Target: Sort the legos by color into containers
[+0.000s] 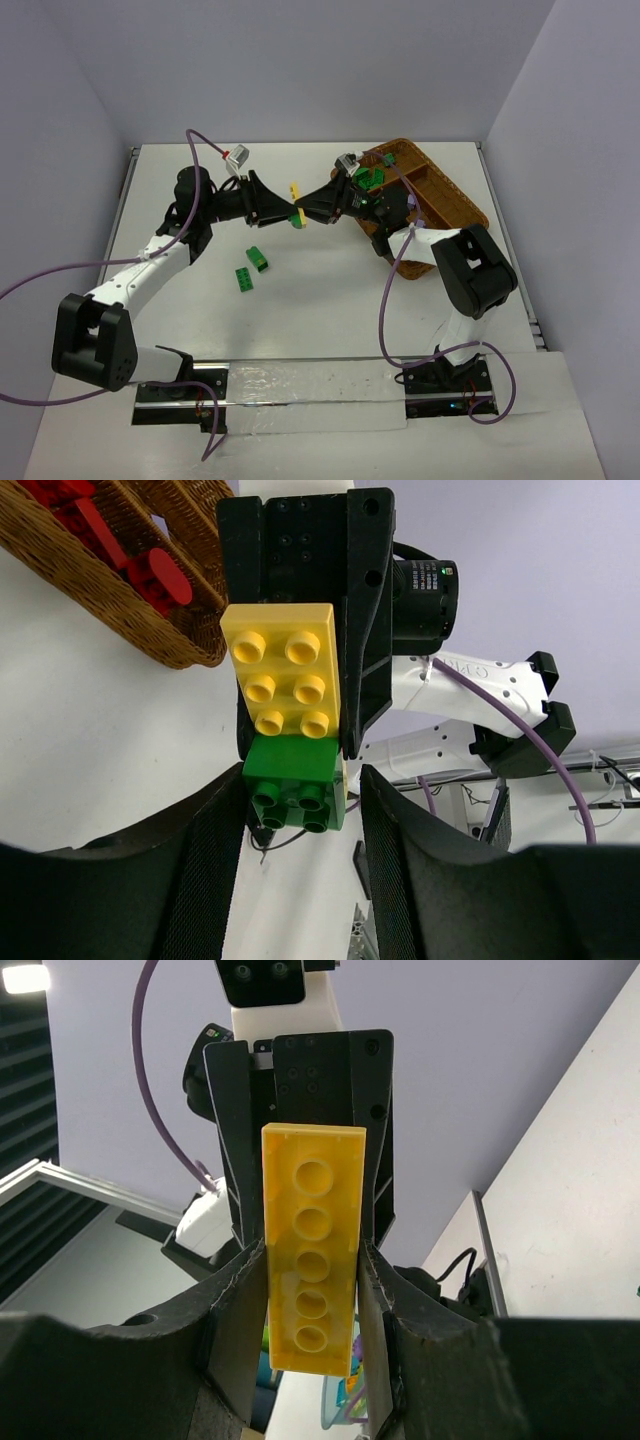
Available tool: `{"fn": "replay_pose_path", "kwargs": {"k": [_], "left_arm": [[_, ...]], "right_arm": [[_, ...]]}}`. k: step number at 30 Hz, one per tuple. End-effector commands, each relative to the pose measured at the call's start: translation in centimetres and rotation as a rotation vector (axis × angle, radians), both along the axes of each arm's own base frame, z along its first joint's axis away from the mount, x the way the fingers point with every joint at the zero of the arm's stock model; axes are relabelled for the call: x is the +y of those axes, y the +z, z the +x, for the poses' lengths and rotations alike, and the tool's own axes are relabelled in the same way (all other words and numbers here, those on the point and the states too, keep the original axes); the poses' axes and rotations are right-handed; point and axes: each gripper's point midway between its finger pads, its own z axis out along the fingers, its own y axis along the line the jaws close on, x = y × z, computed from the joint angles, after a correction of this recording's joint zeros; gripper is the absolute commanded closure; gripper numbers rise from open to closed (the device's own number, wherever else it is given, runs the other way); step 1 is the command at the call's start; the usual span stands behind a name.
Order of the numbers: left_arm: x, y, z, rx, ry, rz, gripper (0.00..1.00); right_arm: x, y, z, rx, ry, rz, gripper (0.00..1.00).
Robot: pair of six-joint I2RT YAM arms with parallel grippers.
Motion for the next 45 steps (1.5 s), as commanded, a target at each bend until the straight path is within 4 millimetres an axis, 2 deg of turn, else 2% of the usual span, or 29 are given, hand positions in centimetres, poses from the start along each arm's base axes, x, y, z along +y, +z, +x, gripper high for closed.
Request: {"fn": "replay_pose_path", "kwargs": {"k": [1, 4, 5, 6, 7, 8, 13, 19, 31, 32, 33, 35, 36, 40, 45], "left_arm": [[-0.3, 1.3, -0.1, -0.057, -0.010, -0.033, 0.45], [-0.3, 1.5, -0.2, -0.058, -0.015, -0.039, 0.54], [-0.3, 1.5, -0.2, -0.057, -0.016, -0.042, 0.76], [-0.3, 1.6, -0.1, -0.057, -0.015, -0.042, 0.88], [-0.4, 1.4, -0.1, -0.047, -0.022, -0.040, 0.97], [-0.4, 1.3, -0.2, -0.043, -0.024, -0.039, 1.00], [-0.3, 1.1, -0.3, -0.042, -0.015, -0.035, 1.00], [0.0, 0.7, -0.7, -0.043, -0.016, -0.022, 1.00], [0.1, 0.8, -0.9, -0.062, -0.017, -0.013, 1.00], [0.1, 0.8, -0.9, -0.063, -0.016, -0.012, 1.00], [0.0, 0.8, -0.9, -0.064, -0.018, -0.011, 1.00], [0.1, 0.9, -0.9, -0.067, -0.017, -0.012, 1.00], [0.1, 0.9, -0.9, -0.067, -0.017, -0.011, 1.00], [0.1, 1.0, -0.9, -0.076, -0.012, -0.008, 1.00], [0.2, 1.1, -0.9, -0.079, -0.011, -0.007, 1.00]], "right_arm": [[-0.1, 1.7, -0.7, -0.107, 0.009, 0.045, 1.00], [-0.1, 1.8, -0.6, -0.110, 0.007, 0.046, 1.00], [0.0, 1.8, -0.6, -0.111, 0.007, 0.045, 1.00], [-0.1, 1.8, -0.6, -0.111, 0.008, 0.045, 1.00], [0.0, 1.8, -0.5, -0.111, 0.005, 0.044, 1.00], [0.0, 1.8, -0.5, -0.112, 0.001, 0.045, 1.00], [0.1, 1.8, 0.2, -0.122, -0.034, 0.014, 1.00], [0.6, 2.7, 1.0, -0.184, -0.061, -0.070, 1.00], [1.4, 4.0, 1.3, -0.222, -0.017, -0.064, 1.00], [1.5, 4.0, 1.3, -0.223, -0.014, -0.064, 0.93], [1.5, 4.2, 1.2, -0.227, -0.008, -0.062, 0.60], [1.6, 4.3, 1.2, -0.228, -0.002, -0.061, 0.08], [1.6, 4.3, 1.2, -0.231, 0.000, -0.061, 0.02], [1.6, 4.4, 1.0, -0.238, 0.010, -0.064, 0.08], [1.7, 4.1, 1.0, -0.240, 0.014, -0.069, 0.11]]}}
